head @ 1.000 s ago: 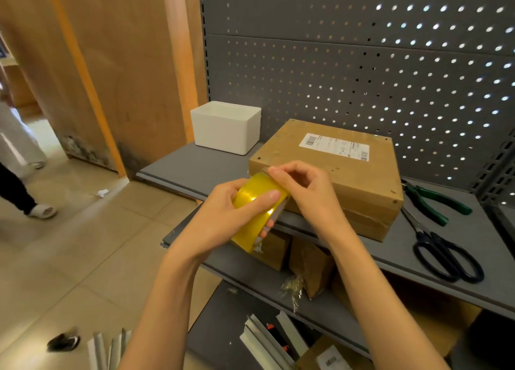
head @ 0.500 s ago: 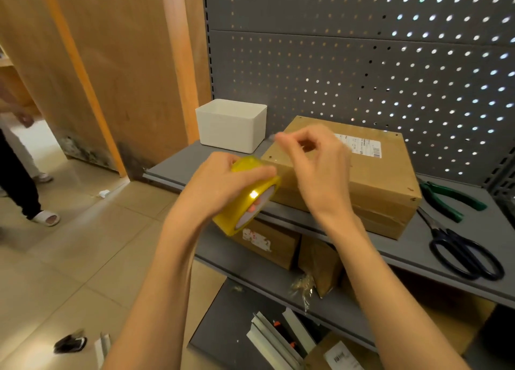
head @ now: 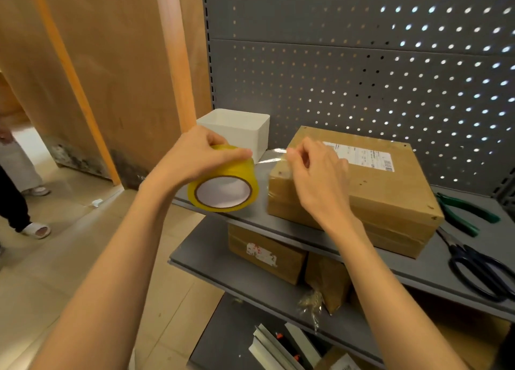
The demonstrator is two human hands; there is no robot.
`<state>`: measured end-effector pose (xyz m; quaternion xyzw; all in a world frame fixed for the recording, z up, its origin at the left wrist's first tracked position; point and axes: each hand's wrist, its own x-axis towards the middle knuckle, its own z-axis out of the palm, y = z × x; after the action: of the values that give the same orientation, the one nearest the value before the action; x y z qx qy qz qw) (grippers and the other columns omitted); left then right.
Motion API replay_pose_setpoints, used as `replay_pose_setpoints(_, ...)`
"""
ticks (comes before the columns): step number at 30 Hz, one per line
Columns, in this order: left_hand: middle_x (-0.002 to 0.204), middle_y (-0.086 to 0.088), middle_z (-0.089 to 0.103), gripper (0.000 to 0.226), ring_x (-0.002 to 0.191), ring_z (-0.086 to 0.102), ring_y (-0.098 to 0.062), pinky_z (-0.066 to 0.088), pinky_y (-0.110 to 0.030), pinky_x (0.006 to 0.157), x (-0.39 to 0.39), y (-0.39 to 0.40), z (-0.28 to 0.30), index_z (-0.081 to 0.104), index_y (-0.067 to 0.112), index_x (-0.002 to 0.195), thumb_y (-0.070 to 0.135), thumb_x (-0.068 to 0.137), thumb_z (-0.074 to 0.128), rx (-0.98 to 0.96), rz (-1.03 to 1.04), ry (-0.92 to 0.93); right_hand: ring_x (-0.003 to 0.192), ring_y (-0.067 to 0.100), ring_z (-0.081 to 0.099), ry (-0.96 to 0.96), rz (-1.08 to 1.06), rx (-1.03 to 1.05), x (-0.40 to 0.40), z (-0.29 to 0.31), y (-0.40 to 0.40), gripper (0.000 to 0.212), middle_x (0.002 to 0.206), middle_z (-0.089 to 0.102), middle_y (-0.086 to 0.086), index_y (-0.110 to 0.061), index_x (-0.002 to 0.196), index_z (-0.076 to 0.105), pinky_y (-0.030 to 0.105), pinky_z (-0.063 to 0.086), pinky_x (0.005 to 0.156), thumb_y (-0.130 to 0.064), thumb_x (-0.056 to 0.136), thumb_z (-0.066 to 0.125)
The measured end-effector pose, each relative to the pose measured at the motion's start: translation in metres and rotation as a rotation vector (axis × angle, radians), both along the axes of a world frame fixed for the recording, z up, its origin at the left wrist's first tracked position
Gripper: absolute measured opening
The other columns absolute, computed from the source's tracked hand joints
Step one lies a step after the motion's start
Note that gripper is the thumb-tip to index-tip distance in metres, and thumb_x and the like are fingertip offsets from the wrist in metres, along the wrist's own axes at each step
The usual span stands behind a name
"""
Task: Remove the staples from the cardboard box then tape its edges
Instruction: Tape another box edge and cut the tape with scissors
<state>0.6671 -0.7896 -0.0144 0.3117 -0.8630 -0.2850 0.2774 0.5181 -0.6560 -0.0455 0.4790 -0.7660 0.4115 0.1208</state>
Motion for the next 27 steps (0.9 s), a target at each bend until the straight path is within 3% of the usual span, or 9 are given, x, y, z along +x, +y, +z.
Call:
replay_pose_setpoints(5,0.054,0.0,0.053,0.042,0.048,0.045,-0.006,0.032,-0.012,0.042,-0.021,-0.022,0.008,0.069,0.012,0.063,0.053,0.074,0.068,-0.105,-0.045,-0.128,0.085,0.017,0.046,0.0,-0.101,0.103,-0.007,0.0,-0.011,0.025,0.079,0.052,-0.005,-0.022,0.073,0.045,0.034,0.027,0.082,-0.031,0.096,0.038)
replay_pose_setpoints(11,0.042,0.012,0.045,0.039,0.047,0.043,-0.008,0.032,-0.019,0.046,-0.04,-0.045,0.009,0.056,0.023,0.044,0.046,0.072,0.072,-0.08,-0.133,-0.179,0.089,0.018,0.046,-0.026,-0.164,0.167,-0.008,-0.006,-0.018,0.027,0.08,0.053,-0.005,-0.022,0.074,0.046,0.039,0.034,0.09,-0.031,0.097,0.037)
replay_pose_setpoints(15,0.062,-0.005,0.059,0.038,0.056,0.049,-0.009,0.038,-0.021,0.049,-0.053,-0.054,0.008,0.071,0.012,0.064,0.05,0.07,0.071,-0.103,-0.176,-0.205,0.09,0.017,0.044,0.005,-0.212,0.194,-0.009,-0.01,-0.018,0.024,0.084,0.05,-0.006,-0.022,0.08,0.047,0.039,0.033,0.09,-0.032,0.098,0.035)
replay_pose_setpoints(20,0.059,-0.006,0.06,0.042,0.05,0.049,-0.008,0.034,-0.008,0.037,-0.063,-0.061,0.006,0.071,0.013,0.064,0.055,0.066,0.07,-0.136,-0.21,-0.228,0.094,0.018,0.044,0.045,-0.275,0.241,-0.01,-0.014,-0.017,0.022,0.088,0.049,-0.006,-0.022,0.087,0.049,0.039,0.031,0.088,-0.034,0.098,0.034)
replay_pose_setpoints(27,0.066,-0.014,0.063,0.048,0.056,0.052,-0.012,0.04,-0.022,0.049,-0.075,-0.066,0.002,0.072,0.007,0.07,0.056,0.066,0.069,-0.153,-0.242,-0.276,0.102,0.02,0.045,0.092,-0.321,0.3,-0.009,-0.014,-0.017,0.028,0.103,0.059,0.001,-0.017,0.1,0.055,0.039,0.032,0.088,-0.033,0.098,0.031)
